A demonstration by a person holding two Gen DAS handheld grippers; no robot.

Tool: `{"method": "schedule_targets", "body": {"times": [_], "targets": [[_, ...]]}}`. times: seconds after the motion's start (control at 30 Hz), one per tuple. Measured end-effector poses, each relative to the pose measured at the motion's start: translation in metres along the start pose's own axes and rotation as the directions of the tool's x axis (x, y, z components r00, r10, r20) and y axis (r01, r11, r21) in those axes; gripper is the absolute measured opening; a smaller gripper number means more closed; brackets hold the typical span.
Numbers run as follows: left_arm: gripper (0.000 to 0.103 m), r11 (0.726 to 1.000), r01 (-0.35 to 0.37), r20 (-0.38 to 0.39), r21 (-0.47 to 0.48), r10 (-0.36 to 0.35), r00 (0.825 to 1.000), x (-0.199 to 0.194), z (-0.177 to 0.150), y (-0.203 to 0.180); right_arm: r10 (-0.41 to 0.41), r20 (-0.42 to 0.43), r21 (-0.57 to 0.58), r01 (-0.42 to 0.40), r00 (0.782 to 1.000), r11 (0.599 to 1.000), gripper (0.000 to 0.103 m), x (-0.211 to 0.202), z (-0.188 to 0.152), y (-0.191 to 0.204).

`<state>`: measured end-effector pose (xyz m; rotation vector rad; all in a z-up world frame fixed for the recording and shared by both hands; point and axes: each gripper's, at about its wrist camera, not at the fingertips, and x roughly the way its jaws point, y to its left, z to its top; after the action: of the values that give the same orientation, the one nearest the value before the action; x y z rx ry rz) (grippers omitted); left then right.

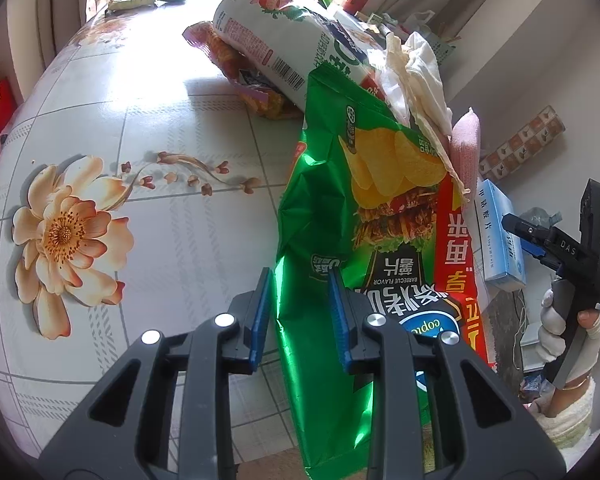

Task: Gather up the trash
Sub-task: 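Grasp the green chip bag with the left tool while the right tool approaches the blue tablet box, then grasp the blue tablet box with the right tool while the left tool lifts the chip bag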

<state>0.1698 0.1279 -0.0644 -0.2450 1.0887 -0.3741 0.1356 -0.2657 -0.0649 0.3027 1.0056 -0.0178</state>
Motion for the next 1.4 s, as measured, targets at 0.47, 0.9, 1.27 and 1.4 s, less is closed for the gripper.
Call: {"method": "schedule_targets", "body": {"times": [0.47,0.9,1.27,1.4], "targets": [[0.042,1.000,0.016,0.013,-0.006,-0.016,1.000,0.012,0.019,-0.008,-0.109,-0.016,-0.083,0.107,0.994,0.991,0.088,0.011,-0.007,0.017],[0.014,1.000,-0.006,-0.014,0.006,0.006,1.000,0.012,0.011,-0.009,-0.086,-0.009,-0.071,0.085,0.996,0.994,0.080,0.004,-0.010,0.014],[0.007,0.999,-0.033,0.064,-0.022,0.034,0.997,-0.029,0.000,0.006,-0.062,0.001,-0.042,0.062,0.998,0.997,0.079,-0.008,-0.013,0.003],[0.006,0.998,-0.036,0.110,-0.054,0.042,0.993,-0.052,-0.003,0.016,-0.039,0.004,-0.027,0.039,0.999,0.999,0.079,-0.011,-0.014,0.001]]}}
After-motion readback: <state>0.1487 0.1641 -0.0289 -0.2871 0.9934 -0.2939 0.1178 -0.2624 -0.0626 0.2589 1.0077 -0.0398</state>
